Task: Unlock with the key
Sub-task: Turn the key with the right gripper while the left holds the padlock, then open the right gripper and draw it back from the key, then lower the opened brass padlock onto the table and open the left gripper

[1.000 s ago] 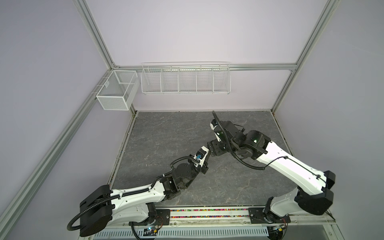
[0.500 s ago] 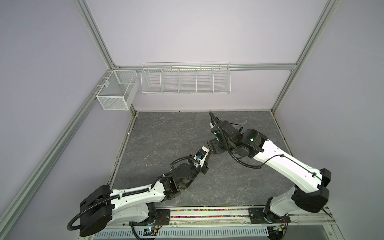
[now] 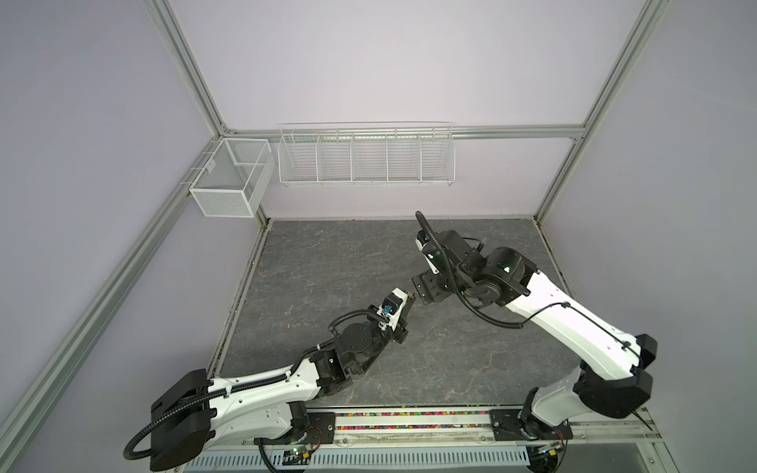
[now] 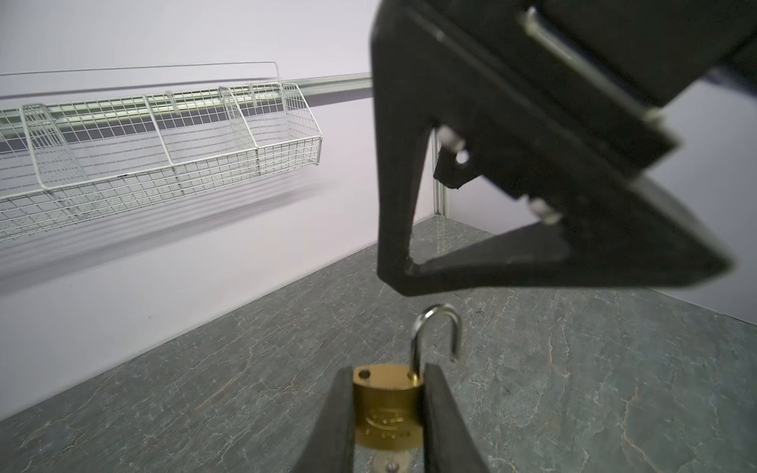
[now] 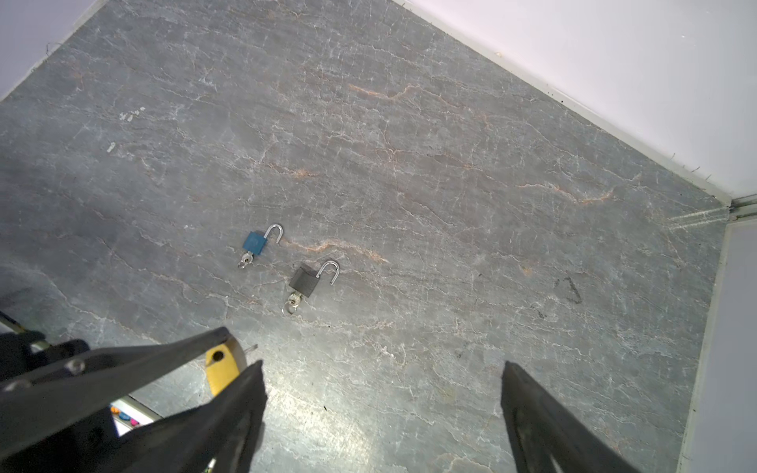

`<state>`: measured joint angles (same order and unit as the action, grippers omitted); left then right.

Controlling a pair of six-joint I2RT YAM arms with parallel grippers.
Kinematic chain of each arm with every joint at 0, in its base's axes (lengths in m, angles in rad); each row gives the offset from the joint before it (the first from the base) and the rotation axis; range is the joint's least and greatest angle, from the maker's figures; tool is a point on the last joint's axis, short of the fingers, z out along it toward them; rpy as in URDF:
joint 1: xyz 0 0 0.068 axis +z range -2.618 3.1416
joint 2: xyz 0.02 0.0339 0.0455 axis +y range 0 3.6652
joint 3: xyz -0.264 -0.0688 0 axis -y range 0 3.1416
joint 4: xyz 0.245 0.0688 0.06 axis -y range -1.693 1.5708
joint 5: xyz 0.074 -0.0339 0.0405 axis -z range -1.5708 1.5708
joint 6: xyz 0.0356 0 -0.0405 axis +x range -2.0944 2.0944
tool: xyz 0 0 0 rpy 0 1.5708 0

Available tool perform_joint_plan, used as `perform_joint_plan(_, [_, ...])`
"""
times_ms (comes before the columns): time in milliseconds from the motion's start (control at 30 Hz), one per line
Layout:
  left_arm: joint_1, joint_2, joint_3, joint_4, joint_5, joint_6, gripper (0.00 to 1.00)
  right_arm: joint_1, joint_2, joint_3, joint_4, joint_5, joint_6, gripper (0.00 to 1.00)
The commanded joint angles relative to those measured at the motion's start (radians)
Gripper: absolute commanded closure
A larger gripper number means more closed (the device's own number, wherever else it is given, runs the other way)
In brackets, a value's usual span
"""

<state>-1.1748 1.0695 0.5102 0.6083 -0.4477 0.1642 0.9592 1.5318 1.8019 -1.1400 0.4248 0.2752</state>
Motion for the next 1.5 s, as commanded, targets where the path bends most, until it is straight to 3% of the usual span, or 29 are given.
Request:
perform_joint_plan(0, [-0.005, -0.007, -0.006, 0.022, 0.004, 0.005, 1.0, -0.012, -0.014, 0.01, -0.048, -0.01, -0.036, 0.09])
perform_joint_plan(267, [-0.004, 0.011, 0.003, 0.03, 0.012, -0.052, 1.0, -0.047, -0.105, -0.052, -0.008, -0.094, -0.035, 0.08])
perform_joint_plan(400, [-0.004, 0.022, 0.025, 0.006, 0.008, -0.179, 1.0, -0.101, -0.171, -0.117, 0.022, -0.158, -0.014, 0.06])
perform_joint_plan(533, [-0.005, 0.05, 0.134, -0.259, -0.011, -0.416, 1.0, -0.191, -0.274, -0.273, 0.093, -0.176, 0.032, 0.03])
perform_joint_plan(667, [-0.004, 0.123, 0.253, -0.507, 0.003, -0.664, 1.0, -0.337, -0.368, -0.454, 0.201, -0.283, 0.083, 0.0])
perform_joint_plan(867, [0.017, 0.299, 0.435, -0.742, 0.123, -0.861, 1.0, -0.494, -0.447, -0.663, 0.306, -0.373, 0.175, 0.02])
perform_joint_plan(1067, [0.066, 0.489, 0.573, -0.832, 0.227, -0.959, 1.0, -0.618, -0.484, -0.816, 0.353, -0.396, 0.235, 0.04])
perform_joint_plan(1233, [0.114, 0.67, 0.727, -1.002, 0.245, -1.033, 1.0, -0.671, -0.481, -0.886, 0.393, -0.441, 0.239, 0.04])
perform_joint_plan(1467, [0.134, 0.878, 0.927, -1.191, 0.177, -1.046, 1.0, -0.691, -0.495, -0.95, 0.424, -0.452, 0.227, 0.05])
